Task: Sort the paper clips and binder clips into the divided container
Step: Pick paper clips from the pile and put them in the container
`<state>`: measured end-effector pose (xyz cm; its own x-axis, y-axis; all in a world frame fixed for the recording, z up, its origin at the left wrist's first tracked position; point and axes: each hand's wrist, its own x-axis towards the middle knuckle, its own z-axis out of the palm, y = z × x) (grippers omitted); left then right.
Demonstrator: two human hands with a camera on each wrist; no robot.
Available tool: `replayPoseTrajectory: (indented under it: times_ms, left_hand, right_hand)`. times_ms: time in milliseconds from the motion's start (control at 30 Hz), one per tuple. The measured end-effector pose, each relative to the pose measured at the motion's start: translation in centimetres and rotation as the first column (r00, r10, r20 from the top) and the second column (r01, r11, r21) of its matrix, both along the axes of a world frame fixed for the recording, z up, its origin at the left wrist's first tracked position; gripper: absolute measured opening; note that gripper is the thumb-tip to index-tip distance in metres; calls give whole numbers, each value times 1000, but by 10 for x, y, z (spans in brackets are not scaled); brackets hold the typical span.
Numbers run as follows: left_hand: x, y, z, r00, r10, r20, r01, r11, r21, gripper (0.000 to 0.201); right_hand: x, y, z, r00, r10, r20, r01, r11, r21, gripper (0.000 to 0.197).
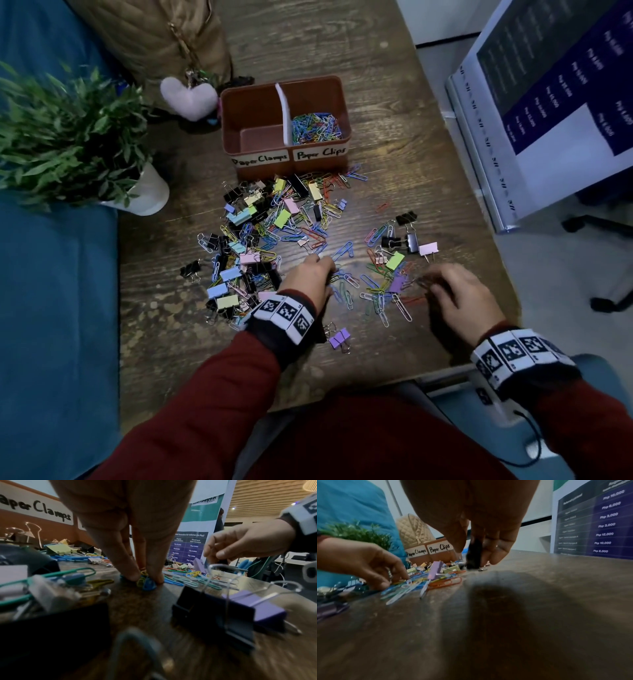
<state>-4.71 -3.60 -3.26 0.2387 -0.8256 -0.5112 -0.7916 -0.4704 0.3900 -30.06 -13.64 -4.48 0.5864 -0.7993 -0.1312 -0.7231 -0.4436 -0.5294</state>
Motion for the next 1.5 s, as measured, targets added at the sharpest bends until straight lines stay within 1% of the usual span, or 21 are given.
replayPoseTrajectory:
  times_ms: [67, 133, 200, 267, 333, 400, 467, 567, 700, 800, 833, 867, 900, 1000, 1033, 1100, 1133, 1200, 1367, 1433, 1500]
  left_hand:
    - [0, -3, 3, 1000, 11, 7, -11, 1000, -21, 34]
    - [-4, -4, 7, 999, 9, 37, -8, 999, -44, 37]
    - [-12, -6, 10, 996, -18, 89, 22, 998, -51, 54]
    - [-21, -9, 11, 994, -30, 102, 32, 999, -24, 78]
    - [-28, -11, 10, 994, -31, 101, 26, 999, 43, 99]
    - [-33, -9, 8, 994, -35, 104, 25, 995, 98, 111]
    - [-34, -7, 5, 992, -40, 118, 29, 995, 93, 107]
    - [-28, -5, 5, 994, -9, 109, 1, 997, 72, 88]
    - [-18, -6, 8, 995, 73, 73, -75, 997, 25, 70]
    - [-15, -3, 11, 991, 92, 97, -88, 995, -43, 57]
    - [-15, -2, 13, 990, 98, 104, -93, 994, -50, 56]
    - [-14, 0, 15, 989, 103, 106, -99, 994, -42, 59]
    - [-13, 2, 17, 989, 109, 99, -108, 994, -15, 67]
    - [-13, 7, 20, 992, 117, 54, -123, 985, 120, 109]
    - [-14, 8, 19, 993, 103, 58, -110, 982, 154, 120]
    - [-19, 9, 17, 995, 64, 77, -77, 980, 185, 128]
    - [-21, 9, 16, 995, 47, 89, -63, 981, 184, 126]
    - [-21, 8, 12, 994, 41, 101, -56, 987, 154, 113]
    - [-7, 1, 5, 989, 137, 51, -139, 990, 32, 74]
    - [1, 2, 6, 985, 160, 65, -158, 987, -31, 67]
    - [6, 5, 8, 981, 183, 59, -180, 982, -49, 72]
  right_hand:
    - [-1, 4, 1, 995, 41, -94, -50, 994, -95, 25]
    - [4, 13, 7, 989, 88, -120, -109, 977, -184, 19]
    - [9, 25, 9, 981, 149, -125, -173, 962, -211, 14]
    - [14, 38, 4, 977, 169, -133, -189, 970, -155, 18]
    - [18, 48, -3, 976, 181, -120, -191, 978, -83, 22]
    - [26, 56, -10, 967, 238, -94, -241, 970, -25, 26]
    - [39, 61, -12, 943, 325, -72, -325, 946, 3, 32]
    - [60, 60, -10, 929, 370, -23, -370, 929, 34, 32]
    - [65, 48, -6, 953, 301, 35, -303, 952, 52, 45]
    - [55, 43, -6, 980, 197, -1, -196, 979, 59, 46]
    - [53, 42, -6, 984, 175, -20, -173, 983, 64, 47]
    - [53, 43, -5, 985, 166, -41, -162, 984, 77, 49]
    - [54, 43, -3, 984, 169, -61, -163, 982, 99, 54]
    - [68, 48, 1, 963, 244, -116, -223, 961, 166, 85]
    - [75, 50, 2, 952, 275, -136, -251, 953, 171, 92]
    - [89, 53, 1, 933, 313, -179, -285, 944, 165, 94]
    - [96, 52, 1, 931, 313, -190, -285, 945, 162, 92]
    - [110, 48, 0, 944, 284, -166, -257, 952, 165, 87]
    - [133, 24, 3, 973, 231, -1, -223, 942, 250, 70]
    - [136, 12, 6, 970, 236, 55, -242, 942, 230, 72]
    - [138, 0, 8, 943, 332, 4, -326, 925, 196, 87]
